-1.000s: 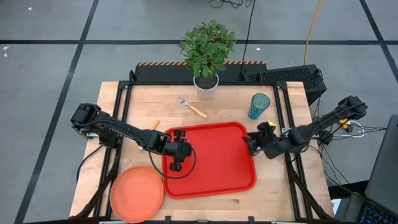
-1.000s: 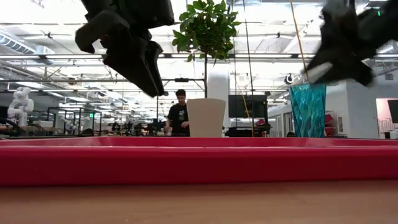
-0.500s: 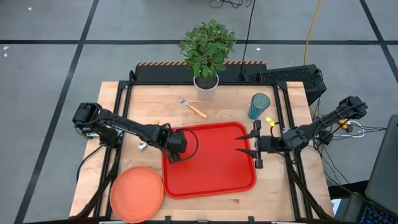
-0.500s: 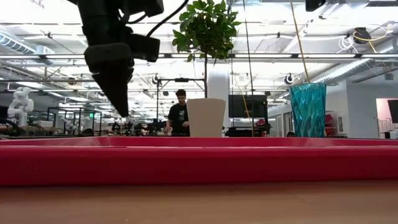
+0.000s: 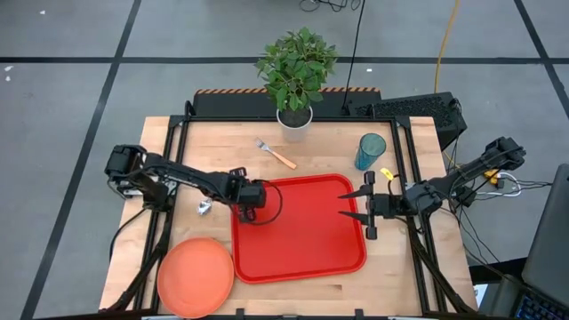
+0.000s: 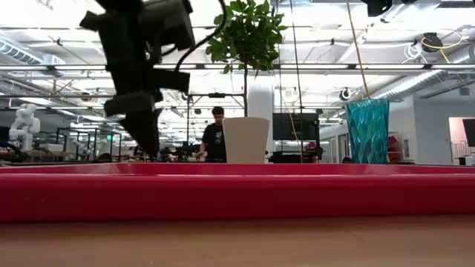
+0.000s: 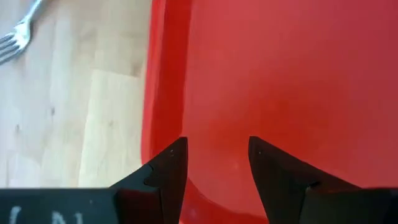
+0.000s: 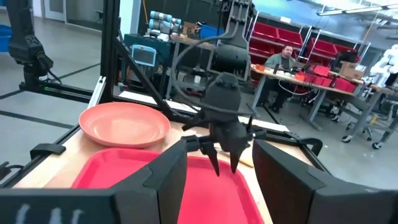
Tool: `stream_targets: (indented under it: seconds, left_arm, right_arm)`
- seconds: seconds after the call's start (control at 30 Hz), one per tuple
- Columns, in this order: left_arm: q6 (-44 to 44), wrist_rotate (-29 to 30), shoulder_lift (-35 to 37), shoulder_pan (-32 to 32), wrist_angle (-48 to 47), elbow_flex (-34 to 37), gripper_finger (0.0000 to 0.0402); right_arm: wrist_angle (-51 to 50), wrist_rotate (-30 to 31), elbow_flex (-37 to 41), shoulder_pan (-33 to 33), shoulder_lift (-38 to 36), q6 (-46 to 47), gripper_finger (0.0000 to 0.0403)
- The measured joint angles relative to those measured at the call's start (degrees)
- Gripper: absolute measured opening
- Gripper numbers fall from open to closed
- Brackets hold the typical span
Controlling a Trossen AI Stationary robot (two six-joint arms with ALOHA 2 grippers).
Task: Pick and place plate/cup/fork/spoon on tray
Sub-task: Move the red tray to the center of the table
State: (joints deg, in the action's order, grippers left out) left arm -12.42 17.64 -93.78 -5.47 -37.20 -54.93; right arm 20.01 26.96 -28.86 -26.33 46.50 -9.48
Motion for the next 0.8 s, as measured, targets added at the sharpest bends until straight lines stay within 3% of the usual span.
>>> stream_targets:
  seconds: [0.2, 0.53, 0.8]
  left_arm:
    - [5.63, 1.74, -0.02, 0.49, 5.14, 1.13, 0.0172]
    - [12.07, -5.81, -0.33, 6.82, 7.56, 1.13, 0.0172]
    - [15.68, -5.41, -2.29, 10.02, 9.53, 1.05, 0.0172]
  right_arm:
    - [-2.57, 1.56, 0.0, -0.02, 0.02, 2.69, 0.0177]
    - [-4.0, 3.26, 0.0, 0.0, 0.04, 4.29, 0.0177]
    - [-4.44, 4.56, 0.02, 0.09, 0.04, 3.28, 0.0177]
